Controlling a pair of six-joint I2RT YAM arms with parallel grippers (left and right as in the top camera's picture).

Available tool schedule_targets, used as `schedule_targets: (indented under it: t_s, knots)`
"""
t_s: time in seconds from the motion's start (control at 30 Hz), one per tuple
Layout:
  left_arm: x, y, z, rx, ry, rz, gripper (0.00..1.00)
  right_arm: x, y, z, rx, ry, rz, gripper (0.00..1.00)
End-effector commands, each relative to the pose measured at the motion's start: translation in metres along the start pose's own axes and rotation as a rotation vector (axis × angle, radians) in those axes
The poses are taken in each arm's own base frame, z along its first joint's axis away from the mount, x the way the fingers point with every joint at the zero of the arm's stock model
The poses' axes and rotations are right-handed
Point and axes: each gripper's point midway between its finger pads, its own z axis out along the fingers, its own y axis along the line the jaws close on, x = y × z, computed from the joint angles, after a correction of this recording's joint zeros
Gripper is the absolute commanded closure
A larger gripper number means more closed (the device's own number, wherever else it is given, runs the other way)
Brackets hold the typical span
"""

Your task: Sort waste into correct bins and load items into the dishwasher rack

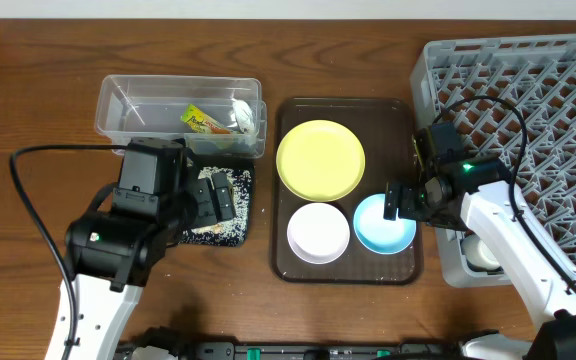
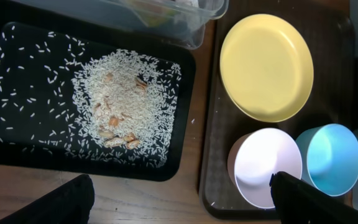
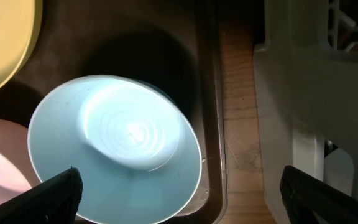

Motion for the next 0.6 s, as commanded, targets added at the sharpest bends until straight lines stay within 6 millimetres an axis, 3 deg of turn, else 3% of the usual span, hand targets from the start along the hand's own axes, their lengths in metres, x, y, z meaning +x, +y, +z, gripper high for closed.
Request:
schedule_targets:
  t_s: [0.0,0.37,0.47,0.57]
  knots:
    - [0.003,0.004,-0.008,-0.002,-0.032,0.004,0.07,0.002,0.004,0.001,-0.001,0.004,-0.007,0.01]
    - [0.037,0.023,-0.038,0.037,-0.163,0.004,0.07,0.002,0.004,0.001,-0.001,0.004,-0.007,0.01]
    - [0.02,0.033,-0.043,0.02,-0.323,-0.012,0.07,0.002,0.004,0.001,-0.001,0.004,-0.007,0.01]
    - [-0.006,0.029,-0.045,0.06,-0.547,0.069,0.07,0.002,0.004,0.001,-0.001,0.004,-0.007,0.01]
